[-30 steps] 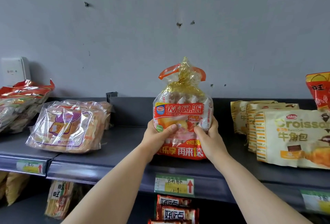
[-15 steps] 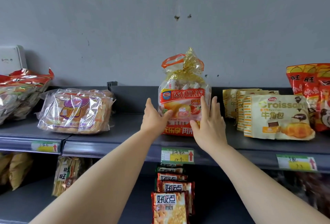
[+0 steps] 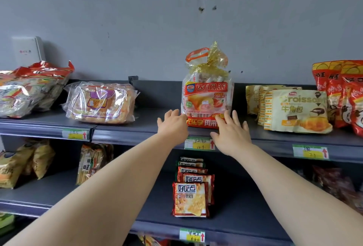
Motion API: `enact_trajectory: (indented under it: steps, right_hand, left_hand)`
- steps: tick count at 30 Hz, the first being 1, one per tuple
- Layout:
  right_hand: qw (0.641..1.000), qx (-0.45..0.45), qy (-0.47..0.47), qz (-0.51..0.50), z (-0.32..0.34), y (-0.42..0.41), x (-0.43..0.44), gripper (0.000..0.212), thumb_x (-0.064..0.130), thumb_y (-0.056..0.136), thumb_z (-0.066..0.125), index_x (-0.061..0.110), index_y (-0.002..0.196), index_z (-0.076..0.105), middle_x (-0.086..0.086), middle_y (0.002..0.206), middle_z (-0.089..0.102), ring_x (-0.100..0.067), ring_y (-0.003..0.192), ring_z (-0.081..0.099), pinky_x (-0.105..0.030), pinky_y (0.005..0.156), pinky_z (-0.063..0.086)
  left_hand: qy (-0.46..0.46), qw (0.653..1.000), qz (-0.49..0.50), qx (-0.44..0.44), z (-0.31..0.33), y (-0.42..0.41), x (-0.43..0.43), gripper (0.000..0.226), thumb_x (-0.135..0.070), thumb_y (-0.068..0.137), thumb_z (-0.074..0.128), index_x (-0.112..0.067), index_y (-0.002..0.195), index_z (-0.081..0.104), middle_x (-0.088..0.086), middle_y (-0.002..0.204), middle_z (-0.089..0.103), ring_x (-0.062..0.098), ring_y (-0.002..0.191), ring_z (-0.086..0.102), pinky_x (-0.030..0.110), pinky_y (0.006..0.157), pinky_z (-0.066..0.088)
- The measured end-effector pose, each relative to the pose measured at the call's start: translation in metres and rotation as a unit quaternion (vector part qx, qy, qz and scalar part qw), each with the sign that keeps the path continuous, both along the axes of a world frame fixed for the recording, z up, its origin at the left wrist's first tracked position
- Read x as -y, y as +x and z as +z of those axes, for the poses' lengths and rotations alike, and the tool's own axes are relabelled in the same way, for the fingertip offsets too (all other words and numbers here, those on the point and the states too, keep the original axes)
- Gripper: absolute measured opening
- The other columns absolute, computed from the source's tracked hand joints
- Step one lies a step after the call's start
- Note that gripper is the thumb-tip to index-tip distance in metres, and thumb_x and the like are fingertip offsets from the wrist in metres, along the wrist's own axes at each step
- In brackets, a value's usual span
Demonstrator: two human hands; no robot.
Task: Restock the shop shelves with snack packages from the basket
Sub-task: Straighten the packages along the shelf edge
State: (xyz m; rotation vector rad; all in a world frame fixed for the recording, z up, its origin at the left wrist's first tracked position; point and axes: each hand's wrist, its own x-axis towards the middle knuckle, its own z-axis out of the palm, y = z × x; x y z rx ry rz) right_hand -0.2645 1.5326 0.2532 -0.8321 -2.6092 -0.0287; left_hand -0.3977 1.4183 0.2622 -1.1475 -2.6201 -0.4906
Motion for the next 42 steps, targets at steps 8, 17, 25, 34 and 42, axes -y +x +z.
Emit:
enact_trajectory:
  steps: [8,17,25,34,42]
  right_hand:
    - [0.995,0.013,-0.049,0.090,-0.002,-0.007,0.043,0.064,0.043,0.100,0.045,0.021,0.153,0.018,-0.003,0.158,0.027,-0.025,0.146,0.024,-0.052,0.116,0.026]
    - [0.986,0.021,-0.043,0.159,0.006,-0.053,0.148,0.060,0.044,0.101,0.043,0.018,0.152,0.025,-0.004,0.154,0.036,-0.025,0.141,0.032,-0.043,0.107,0.037]
    - [0.982,-0.018,-0.027,0.184,0.008,-0.172,0.266,0.061,0.044,0.098,0.046,0.021,0.151,0.025,-0.004,0.154,0.034,-0.027,0.139,0.034,-0.046,0.103,0.039]
    - [0.995,-0.034,-0.027,0.085,0.007,-0.268,0.311,0.063,0.043,0.098,0.046,0.019,0.152,0.025,-0.005,0.158,0.030,-0.027,0.148,0.020,-0.044,0.115,0.030]
    - [0.993,-0.112,-0.016,-0.043,0.001,-0.289,0.284,0.078,0.050,0.094,0.051,0.018,0.153,0.012,-0.015,0.161,0.006,-0.035,0.148,0.012,-0.050,0.114,0.030]
  left_hand:
    - [-0.032,0.995,0.084,0.030,-0.010,0.009,0.072,0.046,-0.028,0.102,0.044,-0.016,0.146,0.037,0.004,0.152,0.035,0.028,0.142,0.025,0.054,0.114,0.024]
    - [-0.001,0.983,0.181,0.033,0.007,-0.024,0.198,0.045,-0.028,0.098,0.050,-0.011,0.138,0.037,0.011,0.142,0.042,0.031,0.132,0.036,0.048,0.100,0.038]
    - [0.057,0.985,0.155,0.048,0.010,-0.131,0.314,0.043,-0.030,0.097,0.051,-0.012,0.135,0.042,0.010,0.138,0.049,0.031,0.127,0.044,0.046,0.095,0.044]
    - [0.092,0.983,0.085,0.133,0.010,-0.246,0.359,0.048,-0.026,0.099,0.048,-0.011,0.143,0.036,0.010,0.136,0.050,0.029,0.113,0.055,0.039,0.089,0.049]
    - [0.174,0.964,0.046,0.198,0.005,-0.278,0.301,0.050,-0.030,0.092,0.055,-0.015,0.136,0.039,0.008,0.126,0.056,0.028,0.103,0.058,0.042,0.083,0.053]
